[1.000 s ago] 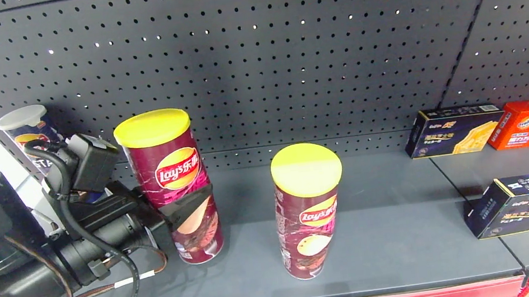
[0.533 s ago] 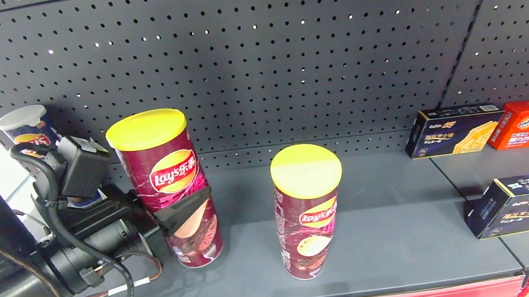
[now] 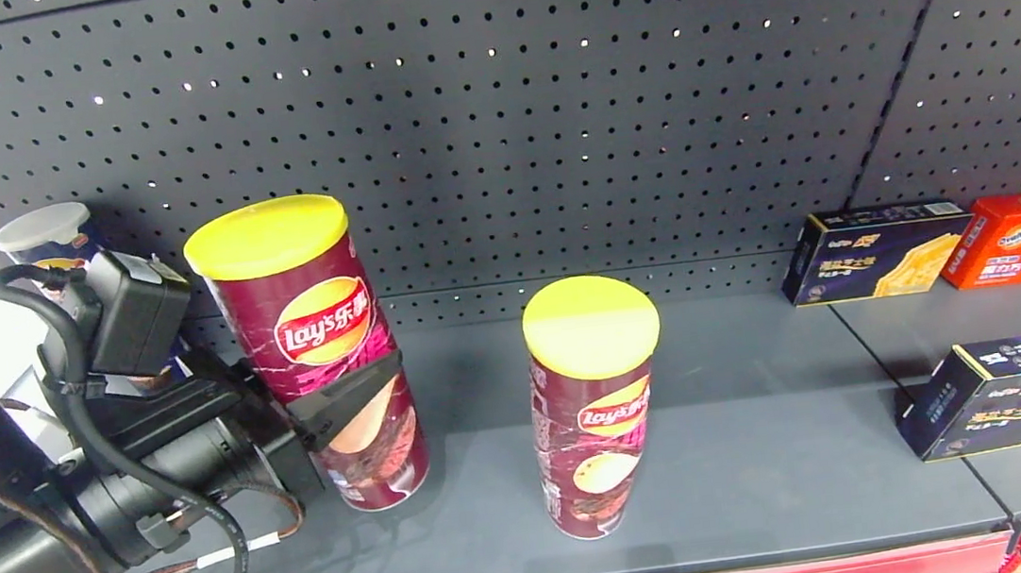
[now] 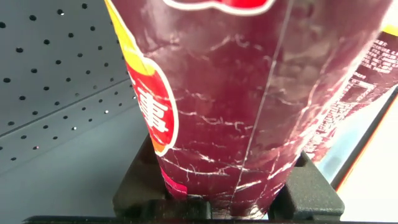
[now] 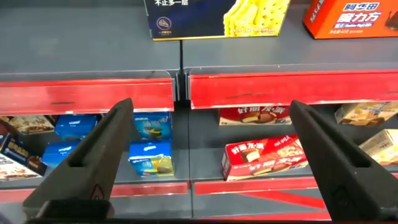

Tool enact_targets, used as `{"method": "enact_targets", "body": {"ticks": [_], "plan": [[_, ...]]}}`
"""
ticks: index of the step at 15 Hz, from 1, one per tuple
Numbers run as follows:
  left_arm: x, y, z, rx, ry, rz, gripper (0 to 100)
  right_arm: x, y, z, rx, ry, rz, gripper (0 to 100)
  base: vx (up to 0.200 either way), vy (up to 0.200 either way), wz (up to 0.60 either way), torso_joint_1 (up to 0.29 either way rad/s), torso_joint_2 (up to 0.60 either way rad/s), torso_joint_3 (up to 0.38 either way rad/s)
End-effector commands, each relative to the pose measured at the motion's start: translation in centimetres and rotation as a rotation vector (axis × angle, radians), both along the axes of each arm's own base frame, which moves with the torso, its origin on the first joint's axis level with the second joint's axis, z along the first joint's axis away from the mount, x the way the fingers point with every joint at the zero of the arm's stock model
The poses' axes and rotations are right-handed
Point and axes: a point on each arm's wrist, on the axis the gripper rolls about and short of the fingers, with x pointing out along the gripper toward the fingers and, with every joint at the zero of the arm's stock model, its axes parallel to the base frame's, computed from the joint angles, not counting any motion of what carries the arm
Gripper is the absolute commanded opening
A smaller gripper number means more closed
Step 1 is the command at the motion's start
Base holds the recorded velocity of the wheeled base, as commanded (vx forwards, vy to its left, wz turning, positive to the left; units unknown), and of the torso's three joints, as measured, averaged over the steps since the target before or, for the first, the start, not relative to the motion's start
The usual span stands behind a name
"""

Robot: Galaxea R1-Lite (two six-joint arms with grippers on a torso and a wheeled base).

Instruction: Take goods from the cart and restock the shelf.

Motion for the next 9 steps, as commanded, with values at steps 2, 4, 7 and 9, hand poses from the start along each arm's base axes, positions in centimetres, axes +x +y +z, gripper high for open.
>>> {"method": "enact_targets", "body": {"ticks": [2, 4, 7, 9], "plan": [[0.1, 0.0, 0.1, -0.003, -0.004, 0.002, 0, 0.0, 0.0, 0.0, 0.0, 0.006, 0.001, 100, 0.0, 0.0, 0.0, 0.0, 0.0, 0.0], [0.3, 0.0, 0.2, -0.003, -0.005, 0.004, 0, 0.0, 0.0, 0.0, 0.0, 0.006, 0.001, 100, 0.0, 0.0, 0.0, 0.0, 0.0, 0.0], [1.0, -0.1, 0.7, -0.032, 0.001, 0.012, 0, 0.0, 0.0, 0.0, 0.0, 0.006, 0.001, 100, 0.0, 0.0, 0.0, 0.0, 0.0, 0.0], [1.4, -0.3, 1.3, -0.064, 0.001, 0.011, 0, 0.0, 0.0, 0.0, 0.0, 0.006, 0.001, 100, 0.0, 0.0, 0.0, 0.0, 0.0, 0.0]]}}
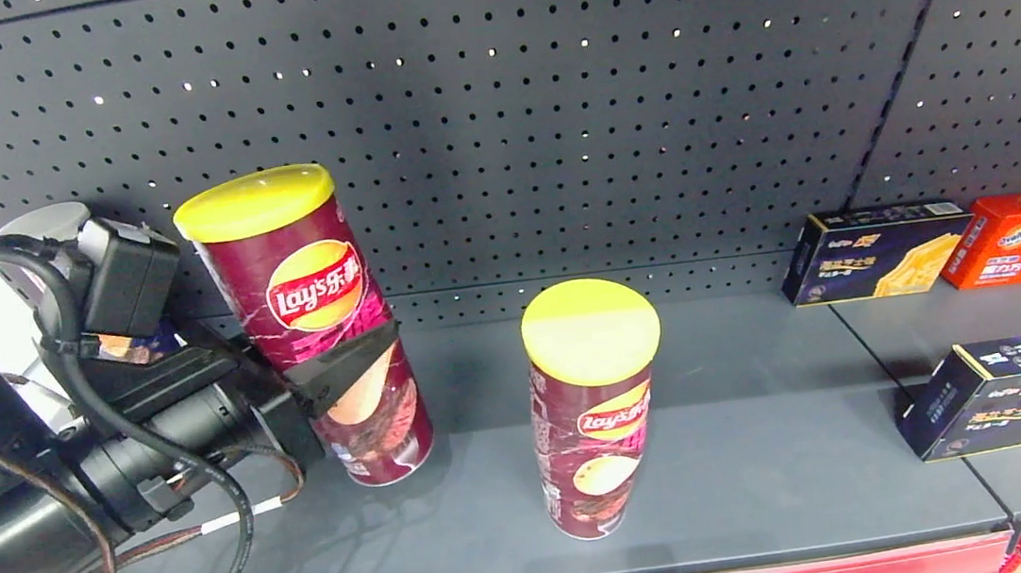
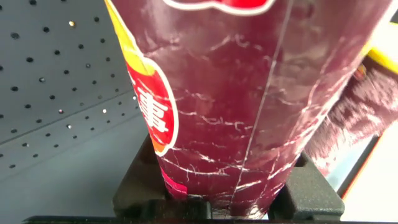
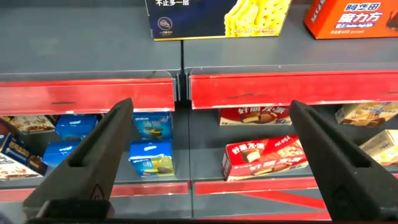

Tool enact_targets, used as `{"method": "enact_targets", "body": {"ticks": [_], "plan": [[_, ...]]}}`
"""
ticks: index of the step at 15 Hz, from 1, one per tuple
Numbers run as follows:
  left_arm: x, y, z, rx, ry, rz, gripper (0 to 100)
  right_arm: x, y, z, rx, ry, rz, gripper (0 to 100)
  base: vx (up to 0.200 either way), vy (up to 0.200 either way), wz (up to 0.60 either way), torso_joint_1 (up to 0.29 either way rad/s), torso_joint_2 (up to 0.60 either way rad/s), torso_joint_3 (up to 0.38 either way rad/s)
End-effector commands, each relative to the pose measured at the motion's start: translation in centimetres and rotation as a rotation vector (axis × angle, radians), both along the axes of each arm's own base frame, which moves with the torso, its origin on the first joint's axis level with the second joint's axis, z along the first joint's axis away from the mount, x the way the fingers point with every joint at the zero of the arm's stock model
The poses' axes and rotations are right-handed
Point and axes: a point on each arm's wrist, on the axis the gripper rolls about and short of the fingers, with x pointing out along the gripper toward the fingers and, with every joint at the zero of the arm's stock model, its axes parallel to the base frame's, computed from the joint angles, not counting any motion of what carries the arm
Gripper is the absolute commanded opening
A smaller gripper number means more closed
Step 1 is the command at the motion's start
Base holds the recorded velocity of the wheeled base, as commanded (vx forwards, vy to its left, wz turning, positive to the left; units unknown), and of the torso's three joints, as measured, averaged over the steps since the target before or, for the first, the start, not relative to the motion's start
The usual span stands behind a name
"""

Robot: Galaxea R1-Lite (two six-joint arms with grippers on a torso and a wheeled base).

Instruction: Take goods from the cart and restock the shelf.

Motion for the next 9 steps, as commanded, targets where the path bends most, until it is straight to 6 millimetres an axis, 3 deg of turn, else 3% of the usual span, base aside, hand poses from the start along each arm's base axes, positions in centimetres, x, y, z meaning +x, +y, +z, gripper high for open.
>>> {"method": "enact_targets", "body": {"ticks": [1, 3, 6, 9], "plan": [[1.5, -0.2, -0.2, 0.006, 0.004, 0.015, 0, 0.0, 0.0, 0.0, 0.0, 0.005, 0.0, 100, 0.0, 0.0, 0.0, 0.0, 0.0, 0.0], [2.5, 0.6, -0.9, 0.022, -0.006, 0.122, 0, 0.0, 0.0, 0.0, 0.0, 0.005, 0.0, 100, 0.0, 0.0, 0.0, 0.0, 0.0, 0.0], [2.9, 0.0, -2.0, 0.074, 0.001, 0.115, 0, 0.0, 0.0, 0.0, 0.0, 0.005, 0.0, 100, 0.0, 0.0, 0.0, 0.0, 0.0, 0.0], [5.6, -1.1, -2.1, 0.08, -0.004, 0.106, 0, 0.0, 0.0, 0.0, 0.0, 0.005, 0.0, 100, 0.0, 0.0, 0.0, 0.0, 0.0, 0.0]]}}
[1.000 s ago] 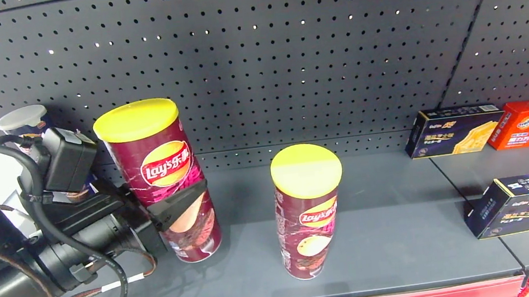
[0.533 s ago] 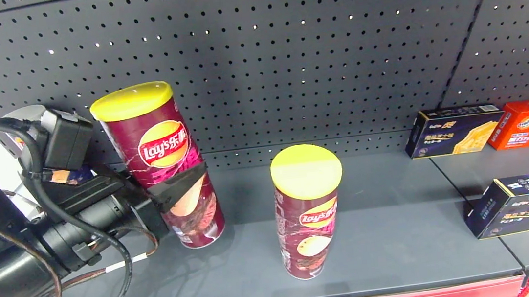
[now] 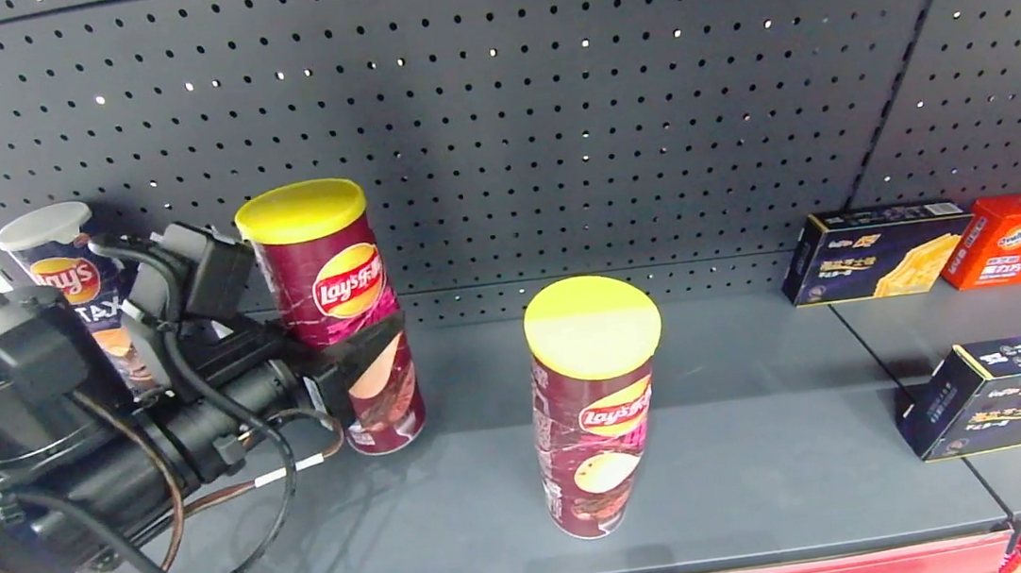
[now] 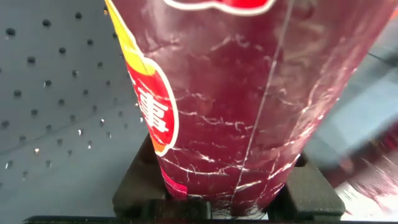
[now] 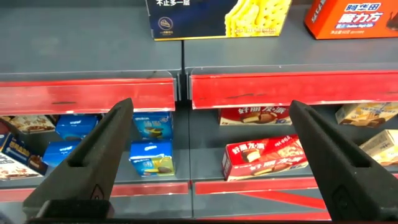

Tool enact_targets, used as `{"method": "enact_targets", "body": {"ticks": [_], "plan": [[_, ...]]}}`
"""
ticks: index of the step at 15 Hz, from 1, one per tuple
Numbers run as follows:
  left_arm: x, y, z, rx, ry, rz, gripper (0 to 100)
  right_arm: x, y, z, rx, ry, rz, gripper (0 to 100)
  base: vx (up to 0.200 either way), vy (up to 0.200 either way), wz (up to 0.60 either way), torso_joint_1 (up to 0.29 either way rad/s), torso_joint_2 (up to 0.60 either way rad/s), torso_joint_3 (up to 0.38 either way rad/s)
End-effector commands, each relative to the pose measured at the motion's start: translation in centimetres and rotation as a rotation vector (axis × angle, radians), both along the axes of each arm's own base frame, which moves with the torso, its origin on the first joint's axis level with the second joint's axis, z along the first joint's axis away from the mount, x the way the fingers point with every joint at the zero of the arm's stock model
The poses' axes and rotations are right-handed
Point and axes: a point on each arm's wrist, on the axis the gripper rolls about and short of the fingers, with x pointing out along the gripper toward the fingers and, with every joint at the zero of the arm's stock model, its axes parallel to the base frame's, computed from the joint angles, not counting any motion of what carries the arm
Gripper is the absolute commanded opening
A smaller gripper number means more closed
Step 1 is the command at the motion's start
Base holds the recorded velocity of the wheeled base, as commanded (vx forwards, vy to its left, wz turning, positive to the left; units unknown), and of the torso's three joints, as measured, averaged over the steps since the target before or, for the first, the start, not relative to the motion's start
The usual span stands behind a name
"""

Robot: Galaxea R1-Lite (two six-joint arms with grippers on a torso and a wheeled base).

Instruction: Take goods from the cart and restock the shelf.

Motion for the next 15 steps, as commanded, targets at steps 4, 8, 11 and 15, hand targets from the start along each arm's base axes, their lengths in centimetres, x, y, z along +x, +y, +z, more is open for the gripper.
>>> {"method": "enact_targets", "body": {"ticks": [4, 8, 11, 15], "plan": [[5.5, -3.3, 1.8, -0.025, -0.089, -0.042, 0, 0.0, 0.0, 0.0, 0.0, 0.005, 0.0, 100, 0.0, 0.0, 0.0, 0.0, 0.0, 0.0], [7.3, -5.9, 0.0, -0.002, -0.052, -0.119, 0, 0.0, 0.0, 0.0, 0.0, 0.005, 0.0, 100, 0.0, 0.0, 0.0, 0.0, 0.0, 0.0], [7.7, -6.2, -0.7, 0.007, -0.032, -0.19, 0, 0.0, 0.0, 0.0, 0.0, 0.005, 0.0, 100, 0.0, 0.0, 0.0, 0.0, 0.0, 0.0], [9.2, -5.6, -0.9, 0.02, -0.006, -0.279, 0, 0.0, 0.0, 0.0, 0.0, 0.005, 0.0, 100, 0.0, 0.0, 0.0, 0.0, 0.0, 0.0]]}}
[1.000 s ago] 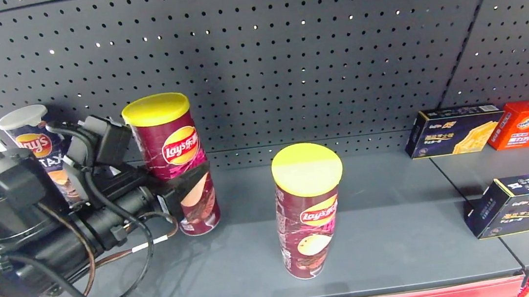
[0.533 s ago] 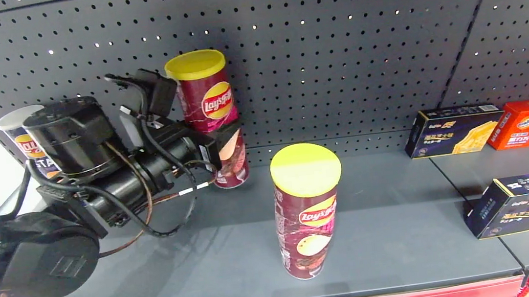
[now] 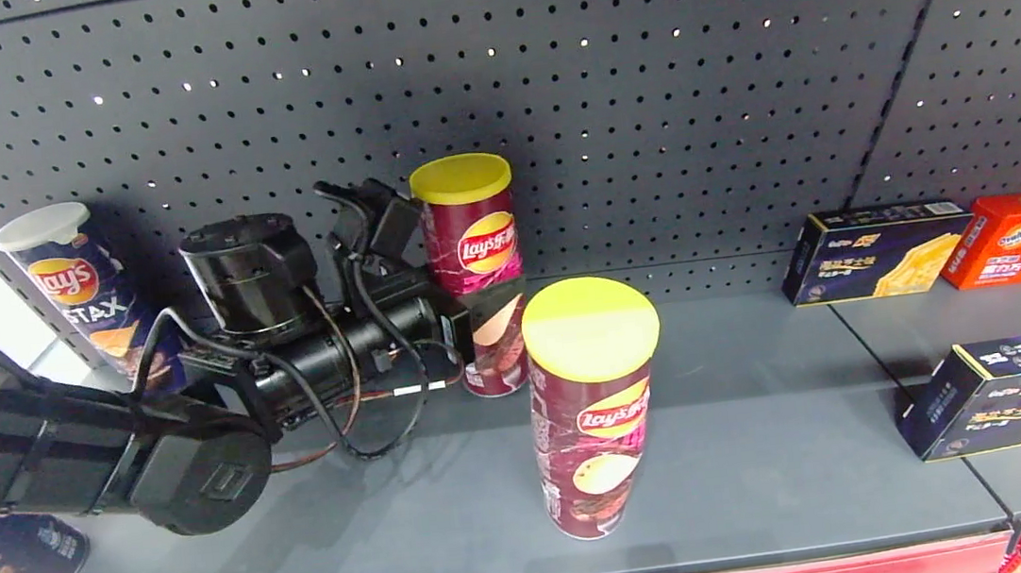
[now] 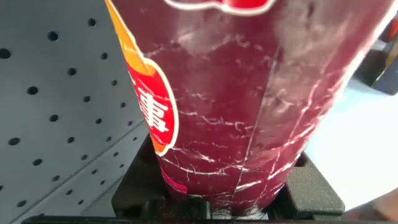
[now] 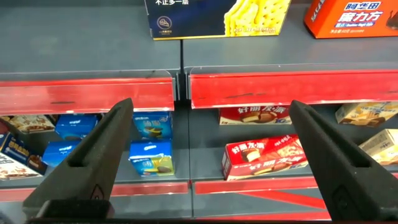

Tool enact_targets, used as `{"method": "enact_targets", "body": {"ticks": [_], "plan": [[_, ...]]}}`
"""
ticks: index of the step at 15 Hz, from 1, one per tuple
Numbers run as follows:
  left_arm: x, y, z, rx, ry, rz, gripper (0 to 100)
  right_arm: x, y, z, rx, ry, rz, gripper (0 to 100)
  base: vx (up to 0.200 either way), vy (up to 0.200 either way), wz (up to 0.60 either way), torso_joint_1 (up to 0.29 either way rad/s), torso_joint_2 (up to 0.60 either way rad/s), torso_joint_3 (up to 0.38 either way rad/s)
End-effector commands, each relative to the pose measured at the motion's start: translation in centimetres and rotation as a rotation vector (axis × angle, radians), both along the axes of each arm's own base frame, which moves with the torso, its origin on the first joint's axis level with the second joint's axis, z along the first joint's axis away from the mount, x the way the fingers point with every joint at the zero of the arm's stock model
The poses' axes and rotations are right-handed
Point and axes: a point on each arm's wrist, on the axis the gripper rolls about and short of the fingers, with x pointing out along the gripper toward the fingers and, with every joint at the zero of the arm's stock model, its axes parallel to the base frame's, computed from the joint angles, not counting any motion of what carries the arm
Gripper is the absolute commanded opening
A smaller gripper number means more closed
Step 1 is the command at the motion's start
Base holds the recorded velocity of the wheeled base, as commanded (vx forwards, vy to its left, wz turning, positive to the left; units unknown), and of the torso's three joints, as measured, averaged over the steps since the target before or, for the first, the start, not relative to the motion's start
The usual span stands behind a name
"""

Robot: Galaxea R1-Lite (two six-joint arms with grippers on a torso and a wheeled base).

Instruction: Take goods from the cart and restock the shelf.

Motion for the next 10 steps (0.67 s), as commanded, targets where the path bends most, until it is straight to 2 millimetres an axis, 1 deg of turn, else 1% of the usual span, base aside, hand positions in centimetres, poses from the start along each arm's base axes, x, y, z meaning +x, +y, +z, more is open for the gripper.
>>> {"method": "enact_targets", "body": {"ticks": [1, 2, 3, 4, 8, 10], "plan": [[1.3, 0.1, -0.3, 0.006, 0.009, 0.001, 0, 0.0, 0.0, 0.0, 0.0, 0.003, 0.0, 100, 0.0, 0.0, 0.0, 0.0, 0.0, 0.0], [1.3, 0.1, -0.3, 0.006, 0.009, 0.001, 0, 0.0, 0.0, 0.0, 0.0, 0.003, 0.0, 100, 0.0, 0.0, 0.0, 0.0, 0.0, 0.0], [2.5, 0.1, -0.2, 0.002, -0.001, 0.007, 0, 0.0, 0.0, 0.0, 0.0, 0.003, 0.0, 100, 0.0, 0.0, 0.0, 0.0, 0.0, 0.0], [3.1, -0.2, -0.4, 0.0, -0.005, -0.005, 0, 0.0, 0.0, 0.0, 0.0, 0.003, 0.0, 100, 0.0, 0.0, 0.0, 0.0, 0.0, 0.0], [4.4, -1.1, -0.6, -0.008, -0.027, -0.022, 0, 0.0, 0.0, 0.0, 0.0, 0.003, 0.0, 100, 0.0, 0.0, 0.0, 0.0, 0.0, 0.0], [4.8, -2.0, -0.5, -0.015, -0.044, -0.039, 0, 0.0, 0.0, 0.0, 0.0, 0.003, 0.0, 100, 0.0, 0.0, 0.0, 0.0, 0.0, 0.0]]}}
